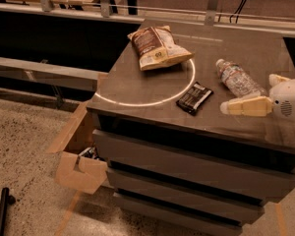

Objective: Move water bottle near rxbar chocolate

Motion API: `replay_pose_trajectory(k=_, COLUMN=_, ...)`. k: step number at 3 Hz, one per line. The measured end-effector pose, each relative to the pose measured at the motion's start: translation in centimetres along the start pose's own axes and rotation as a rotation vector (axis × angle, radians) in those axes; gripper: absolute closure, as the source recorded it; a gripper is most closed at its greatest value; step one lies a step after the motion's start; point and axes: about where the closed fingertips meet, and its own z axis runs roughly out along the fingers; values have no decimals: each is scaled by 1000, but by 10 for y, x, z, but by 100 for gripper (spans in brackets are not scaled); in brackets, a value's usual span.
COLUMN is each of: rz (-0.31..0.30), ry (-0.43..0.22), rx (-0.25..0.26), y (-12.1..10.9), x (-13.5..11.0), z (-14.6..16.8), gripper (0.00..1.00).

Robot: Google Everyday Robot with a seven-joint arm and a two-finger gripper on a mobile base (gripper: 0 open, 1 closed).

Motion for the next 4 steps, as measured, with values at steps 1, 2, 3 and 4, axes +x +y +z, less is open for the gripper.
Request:
replay_pose_trajectory(k=1, rz=-7, ry=-9, rx=53, y=-16, x=-4, z=-8, gripper=0)
replay_pose_trajectory(k=2, rz=-14, ry=-21, rx=139, y=-38, x=-11, z=-24, gripper=0)
replay_pose_trajectory(k=3, rz=-14, ry=-45, rx=257, y=-67, x=-19, z=-47, gripper=0)
replay_pose_trajectory(k=4, rz=-16, ry=-68, rx=366, y=-94, x=-28, z=-66, gripper=0)
